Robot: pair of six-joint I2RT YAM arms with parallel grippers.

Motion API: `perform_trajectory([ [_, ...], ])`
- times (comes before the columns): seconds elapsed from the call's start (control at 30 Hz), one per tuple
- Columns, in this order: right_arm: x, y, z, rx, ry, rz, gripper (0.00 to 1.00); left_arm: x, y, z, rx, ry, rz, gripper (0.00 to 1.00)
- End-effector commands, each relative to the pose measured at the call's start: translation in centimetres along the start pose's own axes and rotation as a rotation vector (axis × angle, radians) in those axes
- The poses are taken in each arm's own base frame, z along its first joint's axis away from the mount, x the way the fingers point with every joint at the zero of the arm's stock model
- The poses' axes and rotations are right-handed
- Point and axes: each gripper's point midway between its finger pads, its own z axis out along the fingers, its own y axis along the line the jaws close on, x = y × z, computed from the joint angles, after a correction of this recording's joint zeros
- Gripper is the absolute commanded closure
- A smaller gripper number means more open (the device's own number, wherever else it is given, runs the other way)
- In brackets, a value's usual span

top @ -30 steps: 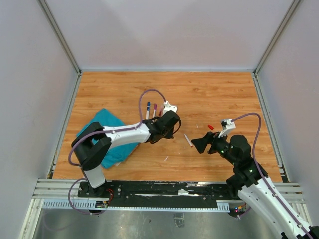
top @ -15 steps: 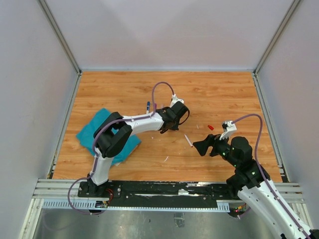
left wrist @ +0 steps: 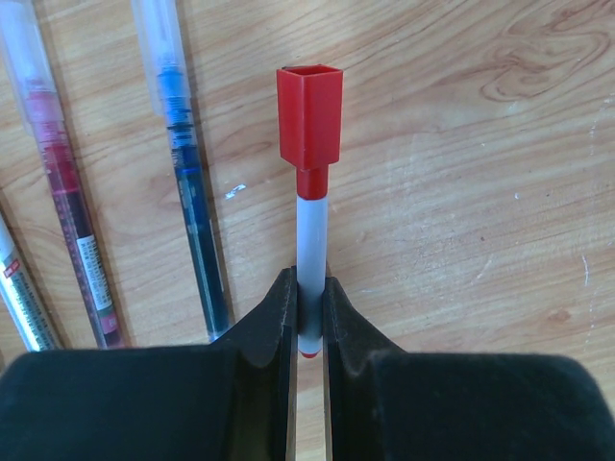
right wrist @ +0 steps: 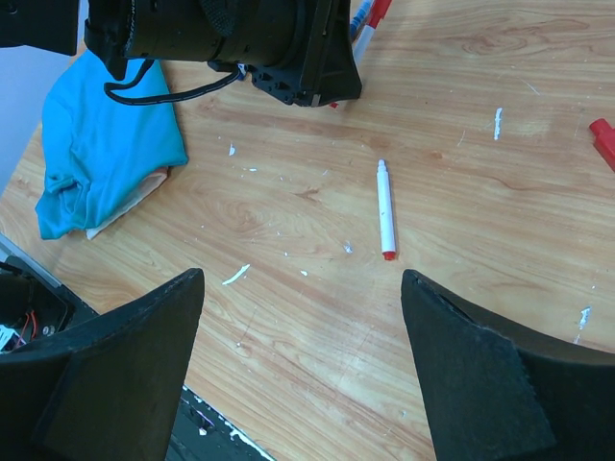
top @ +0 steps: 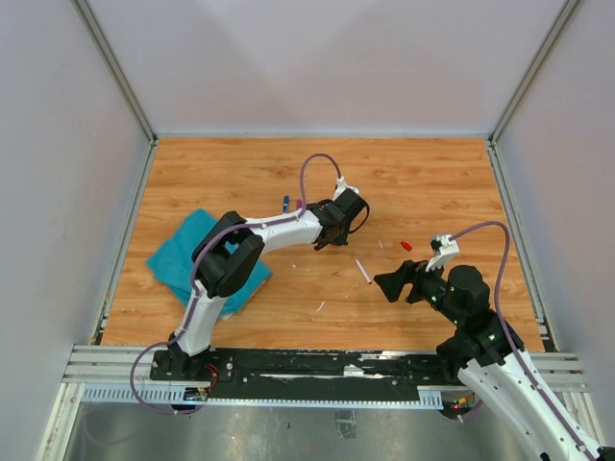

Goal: Insert the pens into the pen caps
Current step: Place the pen at the center of the board.

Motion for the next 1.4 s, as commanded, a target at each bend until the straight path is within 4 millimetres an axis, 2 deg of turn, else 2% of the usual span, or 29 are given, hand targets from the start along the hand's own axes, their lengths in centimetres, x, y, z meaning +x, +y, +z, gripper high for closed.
perform_trajectory([
  [0.0,-1.4,0.1,-0.5,0.013,-0.038,-0.018,0.17,-0.3,-0.3,0.7,0.013,0.011,0.003,0.87],
  [0.43,-1.4,-0.1,-1.1,0.025,-0.045,-0.021,0.16,0.1,-0.6,0.9,0.026,0.02,-0.013,0.75],
  [0.6,-1.5,-0.2,-1.1,0.03,-0.047,-0.023,0.17,0.0,-0.6,0.5,0.035,0.015,-0.019,0.74],
  [0.7,-1.7,-0.6,-1.1,0.057,-0.043,-0.032,0.17,-0.7,-0.8,-0.4,0.057,-0.008,-0.019,0.72],
  [0.87,-1.2,-2.8,-0.9,0.203,0.043,-0.039,0.18,-3.0,-0.8,-3.6,0.114,-0.099,-0.022,0.71],
  [0.97,-1.1,-3.3,-0.5,0.246,0.108,-0.062,0.23,-4.2,-0.3,-6.2,0.148,-0.171,-0.032,0.69],
  [1.0,-1.2,-3.3,-0.2,0.247,0.125,-0.071,0.25,-5.2,-0.2,-7.6,0.166,-0.217,-0.048,0.69],
  [1.07,-1.1,-3.2,0.3,0.249,0.17,-0.092,0.3,-5.6,0.4,-9.3,0.182,-0.265,-0.068,0.69],
  [1.23,-0.6,-2.5,2.6,0.199,0.3,-0.137,0.32,-4.3,1.9,-12.7,0.236,-0.34,-0.119,0.69],
  [1.37,0.6,-2.1,4.8,0.158,0.411,-0.142,0.39,-2.7,3.2,-14.8,0.272,-0.377,-0.16,0.68],
])
